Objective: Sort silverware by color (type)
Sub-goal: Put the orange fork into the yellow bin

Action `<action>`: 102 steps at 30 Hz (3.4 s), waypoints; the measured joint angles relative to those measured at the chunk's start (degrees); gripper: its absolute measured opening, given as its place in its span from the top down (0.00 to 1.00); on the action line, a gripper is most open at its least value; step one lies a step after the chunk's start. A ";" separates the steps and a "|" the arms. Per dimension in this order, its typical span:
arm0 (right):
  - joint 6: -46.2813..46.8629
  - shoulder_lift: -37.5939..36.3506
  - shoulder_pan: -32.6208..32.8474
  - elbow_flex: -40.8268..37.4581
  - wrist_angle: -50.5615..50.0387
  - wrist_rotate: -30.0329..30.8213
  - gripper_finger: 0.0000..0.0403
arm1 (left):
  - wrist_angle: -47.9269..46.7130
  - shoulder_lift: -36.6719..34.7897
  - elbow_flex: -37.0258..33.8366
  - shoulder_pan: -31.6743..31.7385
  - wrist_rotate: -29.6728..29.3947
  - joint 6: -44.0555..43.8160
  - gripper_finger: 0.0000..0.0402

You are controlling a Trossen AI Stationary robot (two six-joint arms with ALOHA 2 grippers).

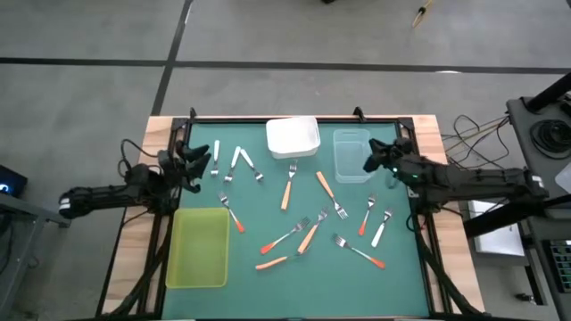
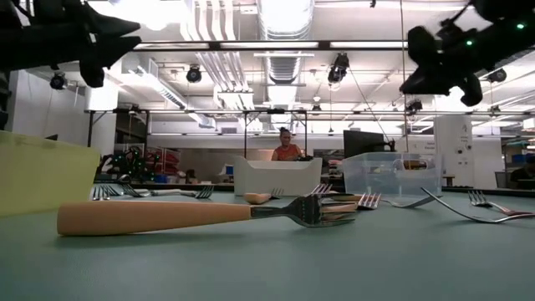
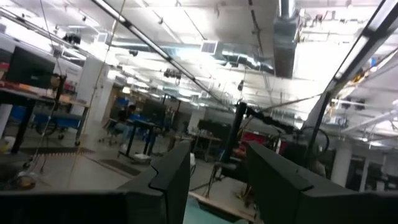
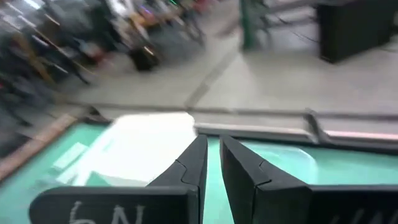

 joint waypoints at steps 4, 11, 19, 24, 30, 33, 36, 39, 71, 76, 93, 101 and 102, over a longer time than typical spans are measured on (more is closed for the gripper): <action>9.23 7.72 0.00 8.11 -14.81 0.34 0.91 | -1.62 3.37 3.22 0.02 1.35 1.90 0.65; 22.94 20.07 -0.01 18.19 -32.09 -2.00 0.91 | -16.09 12.23 15.99 0.02 4.10 14.78 0.65; 27.96 32.66 0.01 27.40 -36.70 -18.98 0.91 | -36.93 23.91 30.78 0.02 4.12 34.29 0.65; 30.11 40.82 0.64 34.49 -41.63 -31.13 0.91 | -37.34 27.48 32.89 0.02 3.93 43.34 0.65; 29.95 51.03 1.79 44.47 -55.88 -42.71 0.91 | -37.46 26.30 35.02 0.09 -3.83 48.48 0.65; 31.76 55.50 2.02 49.07 -65.43 -45.29 0.91 | -38.10 24.27 35.17 0.11 -6.96 47.03 0.65; 32.38 58.84 2.03 52.78 -74.74 -47.11 0.91 | -38.13 22.63 34.82 0.09 -6.91 46.49 0.65; 32.78 61.54 2.03 54.79 -80.80 -47.70 0.91 | -38.16 21.76 34.81 0.09 -6.93 45.48 0.65; 21.33 61.71 1.47 54.52 -62.15 -42.09 0.91 | -35.46 24.47 35.07 0.09 -6.86 43.62 0.65; 12.62 61.55 2.01 54.52 -61.20 -50.93 0.91 | -35.38 24.74 35.07 0.09 -6.86 43.61 0.65; 0.44 61.44 19.86 54.50 -59.80 -54.42 0.91 | -33.76 27.32 35.07 0.09 -6.84 43.17 0.65; 8.62 61.44 28.14 54.49 -58.66 -51.83 0.91 | -33.74 28.11 35.07 0.08 -6.84 43.35 0.65; 10.22 61.44 28.97 54.49 -58.60 -51.95 0.91 | -33.77 28.12 35.07 0.09 -6.84 43.17 0.65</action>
